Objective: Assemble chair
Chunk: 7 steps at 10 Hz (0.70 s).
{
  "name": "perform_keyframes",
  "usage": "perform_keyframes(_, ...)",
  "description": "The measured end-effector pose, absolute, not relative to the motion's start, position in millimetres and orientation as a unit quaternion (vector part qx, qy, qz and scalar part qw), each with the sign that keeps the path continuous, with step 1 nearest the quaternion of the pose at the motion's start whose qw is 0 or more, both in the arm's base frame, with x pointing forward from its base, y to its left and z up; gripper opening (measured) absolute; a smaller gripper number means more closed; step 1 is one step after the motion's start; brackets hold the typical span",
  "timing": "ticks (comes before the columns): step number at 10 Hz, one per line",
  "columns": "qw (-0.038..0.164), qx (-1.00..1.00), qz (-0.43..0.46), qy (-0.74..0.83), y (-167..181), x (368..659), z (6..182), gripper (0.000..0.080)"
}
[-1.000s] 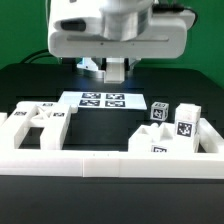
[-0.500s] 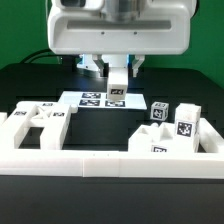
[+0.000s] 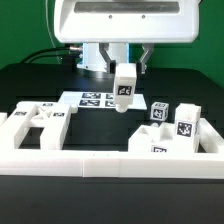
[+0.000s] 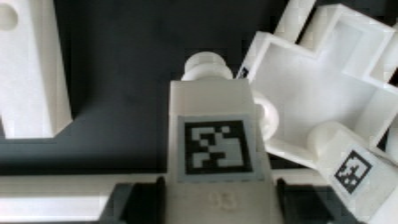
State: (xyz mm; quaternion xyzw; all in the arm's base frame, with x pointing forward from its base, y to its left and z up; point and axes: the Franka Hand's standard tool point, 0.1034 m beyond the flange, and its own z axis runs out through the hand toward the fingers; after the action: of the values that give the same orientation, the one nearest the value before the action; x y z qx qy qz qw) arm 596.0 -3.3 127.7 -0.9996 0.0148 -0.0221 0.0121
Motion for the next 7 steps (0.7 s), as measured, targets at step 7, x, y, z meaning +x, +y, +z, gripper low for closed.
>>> perform_keyframes(7, -0.003, -0.973, -0.228, 0.017, 18, 614, 124.0, 0.0287)
